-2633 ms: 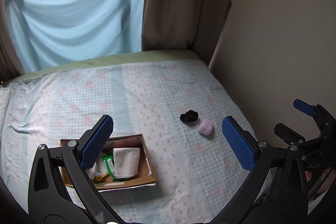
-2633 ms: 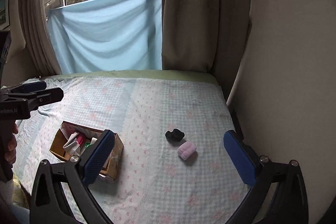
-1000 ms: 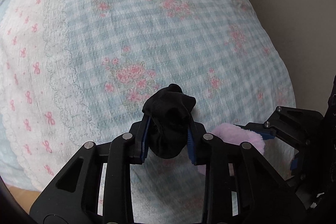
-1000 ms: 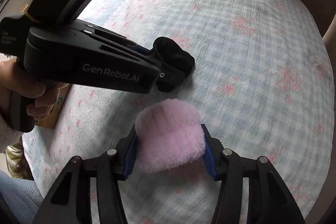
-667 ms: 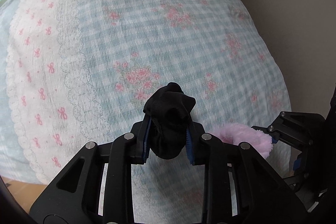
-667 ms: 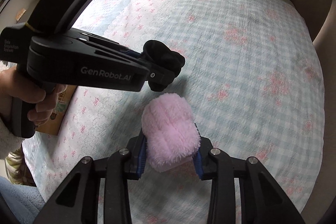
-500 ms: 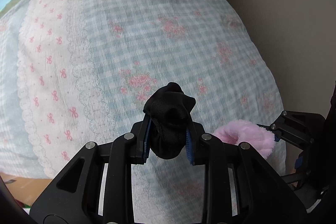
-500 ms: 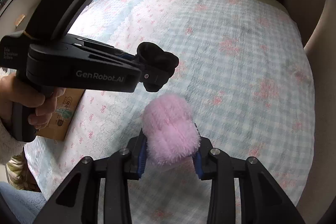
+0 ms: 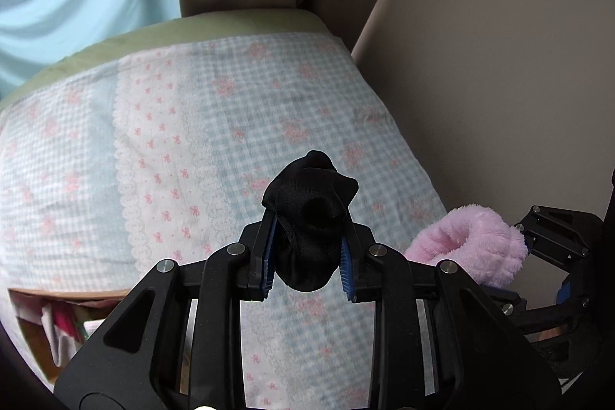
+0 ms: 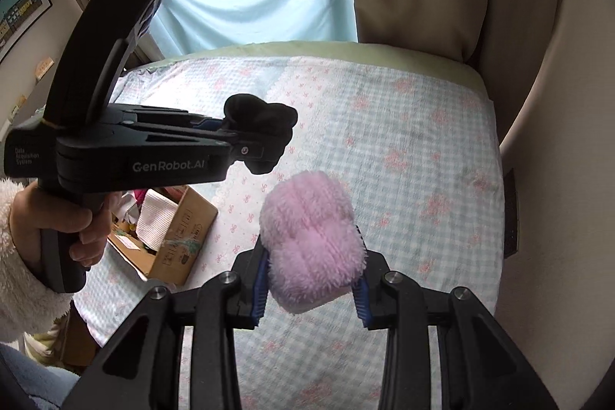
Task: Organize soft objects
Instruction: 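Carry the black scrunchie and pink fuzzy pad over the box with both tools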
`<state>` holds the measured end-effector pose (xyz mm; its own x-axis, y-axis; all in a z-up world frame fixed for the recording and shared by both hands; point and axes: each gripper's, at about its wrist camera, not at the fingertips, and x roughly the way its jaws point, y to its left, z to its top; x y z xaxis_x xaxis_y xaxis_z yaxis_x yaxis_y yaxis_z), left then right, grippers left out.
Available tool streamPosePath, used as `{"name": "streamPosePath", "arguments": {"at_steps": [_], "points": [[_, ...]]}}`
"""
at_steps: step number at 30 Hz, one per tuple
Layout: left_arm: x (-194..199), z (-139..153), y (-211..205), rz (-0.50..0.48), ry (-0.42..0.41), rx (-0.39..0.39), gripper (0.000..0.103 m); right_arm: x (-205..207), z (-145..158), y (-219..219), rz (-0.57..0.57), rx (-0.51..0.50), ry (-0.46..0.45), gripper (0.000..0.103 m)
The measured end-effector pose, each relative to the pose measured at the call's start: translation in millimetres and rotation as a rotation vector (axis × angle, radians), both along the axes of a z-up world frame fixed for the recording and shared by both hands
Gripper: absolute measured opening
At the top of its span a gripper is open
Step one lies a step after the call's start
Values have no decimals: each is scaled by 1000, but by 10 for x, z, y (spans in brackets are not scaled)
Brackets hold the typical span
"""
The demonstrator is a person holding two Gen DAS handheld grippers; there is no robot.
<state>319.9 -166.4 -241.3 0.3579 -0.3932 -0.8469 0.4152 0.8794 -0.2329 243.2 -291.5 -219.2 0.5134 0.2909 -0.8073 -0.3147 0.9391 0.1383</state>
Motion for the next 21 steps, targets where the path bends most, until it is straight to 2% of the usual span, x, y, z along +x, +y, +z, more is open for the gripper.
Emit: {"name": "streamPosePath", "arguments": {"at_steps": [5,11,15,21], "points": [[-436,658,345,63,-80,-13,24,-305,637,230,-39,-17,-61,33],[-968,1180,925,172,-131,-6,24,-592,1126,659,-59,-27,-117,33],[-1296,1318,1339,252,-156,27,24,-732,1277,1003,-50,-15,-141,33],[-1588,1287,2028,373,-134,21,24,-824,1274,1577,-24,15,-140,33]]}}
